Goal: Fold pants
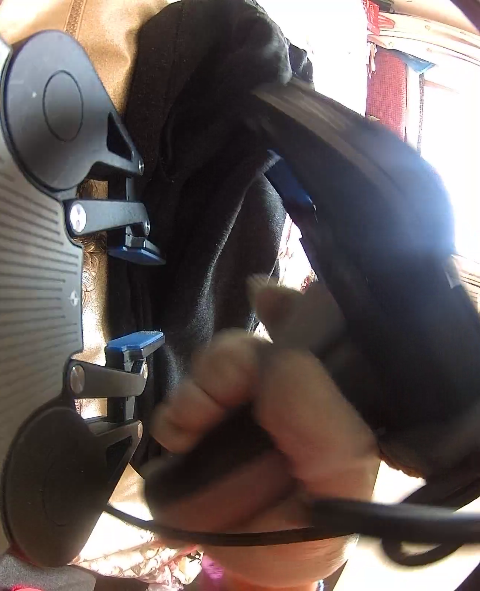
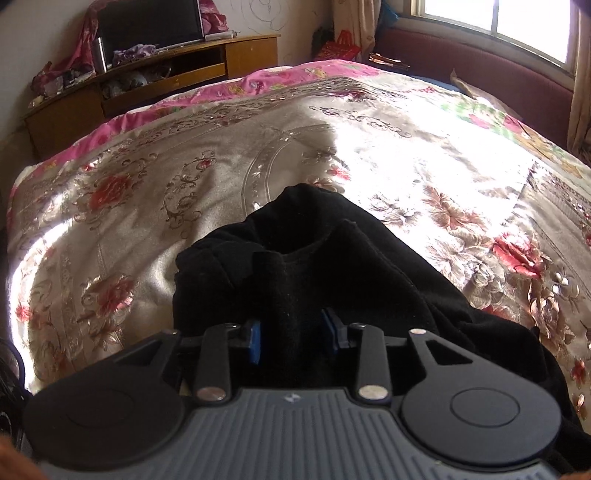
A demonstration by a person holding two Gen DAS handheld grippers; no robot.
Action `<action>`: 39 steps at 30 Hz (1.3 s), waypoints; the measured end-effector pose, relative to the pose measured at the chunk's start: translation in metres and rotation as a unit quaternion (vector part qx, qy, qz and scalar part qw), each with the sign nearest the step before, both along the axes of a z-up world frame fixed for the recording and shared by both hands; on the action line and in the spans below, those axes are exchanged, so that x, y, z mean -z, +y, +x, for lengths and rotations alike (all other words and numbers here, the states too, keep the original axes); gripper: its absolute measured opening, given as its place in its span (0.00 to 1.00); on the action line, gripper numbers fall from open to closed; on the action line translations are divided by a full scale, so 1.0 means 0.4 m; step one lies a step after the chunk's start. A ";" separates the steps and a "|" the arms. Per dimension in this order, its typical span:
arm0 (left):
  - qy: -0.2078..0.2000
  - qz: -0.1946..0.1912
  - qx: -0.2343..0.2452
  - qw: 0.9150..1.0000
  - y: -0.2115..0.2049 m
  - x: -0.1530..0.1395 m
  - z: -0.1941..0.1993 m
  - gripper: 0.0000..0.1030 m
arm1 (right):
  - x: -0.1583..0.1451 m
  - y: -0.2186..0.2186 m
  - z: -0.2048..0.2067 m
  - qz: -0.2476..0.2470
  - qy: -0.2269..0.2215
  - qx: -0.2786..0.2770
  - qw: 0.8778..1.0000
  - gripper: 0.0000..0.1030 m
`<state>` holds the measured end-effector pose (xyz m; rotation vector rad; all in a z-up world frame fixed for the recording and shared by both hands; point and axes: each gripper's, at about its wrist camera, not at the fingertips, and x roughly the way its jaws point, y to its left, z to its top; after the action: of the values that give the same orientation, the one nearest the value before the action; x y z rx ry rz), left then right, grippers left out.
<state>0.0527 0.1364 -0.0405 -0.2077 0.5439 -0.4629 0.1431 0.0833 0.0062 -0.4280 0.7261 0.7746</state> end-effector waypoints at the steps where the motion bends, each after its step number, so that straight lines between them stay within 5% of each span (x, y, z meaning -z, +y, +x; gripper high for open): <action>1: 0.000 0.002 0.000 1.000 -0.001 0.000 0.000 0.50 | 0.013 0.015 -0.009 -0.016 -0.015 0.000 1.000 0.33; 5: -0.003 0.008 0.000 1.000 -0.006 0.000 0.000 0.52 | 0.006 -0.011 0.020 0.002 0.002 0.031 1.000 0.05; 8: -0.007 0.007 0.000 1.000 -0.003 -0.002 0.001 0.53 | -0.076 -0.056 0.059 0.068 0.039 0.072 0.994 0.05; 13: -0.008 0.000 -0.013 1.000 0.012 -0.008 0.001 0.53 | -0.166 -0.046 0.085 0.129 0.017 0.088 0.988 0.06; 17: -0.010 -0.001 -0.018 1.000 0.014 -0.009 -0.026 0.53 | -0.158 0.042 0.071 0.136 0.010 0.048 0.989 0.06; 19: -0.009 0.003 -0.018 1.000 0.008 -0.009 -0.030 0.53 | -0.127 0.097 0.056 0.098 0.003 0.027 0.995 0.06; 21: -0.005 0.004 -0.015 1.000 0.004 -0.006 -0.028 0.53 | -0.043 0.152 0.039 0.014 0.001 0.000 1.000 0.07; 24: -0.002 0.007 -0.012 1.000 0.000 -0.004 -0.036 0.53 | 0.030 0.171 0.025 -0.034 0.003 -0.008 0.999 0.21; 28: -0.003 0.006 -0.011 1.000 -0.003 -0.006 -0.043 0.53 | -0.040 0.109 0.025 0.035 0.039 -0.001 0.999 0.24; 32: 0.003 -0.014 -0.020 1.000 0.019 -0.011 -0.049 0.53 | -0.104 -0.010 0.034 0.080 0.038 0.013 0.996 0.47; 39: 0.007 0.004 -0.065 0.998 0.027 -0.046 -0.080 0.54 | -0.105 -0.177 0.090 0.087 0.019 0.058 0.994 0.49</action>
<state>0.0208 0.1470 -0.0222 -0.2369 0.5414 -0.3323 0.1790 0.0123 0.0484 -0.2113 0.7050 0.7307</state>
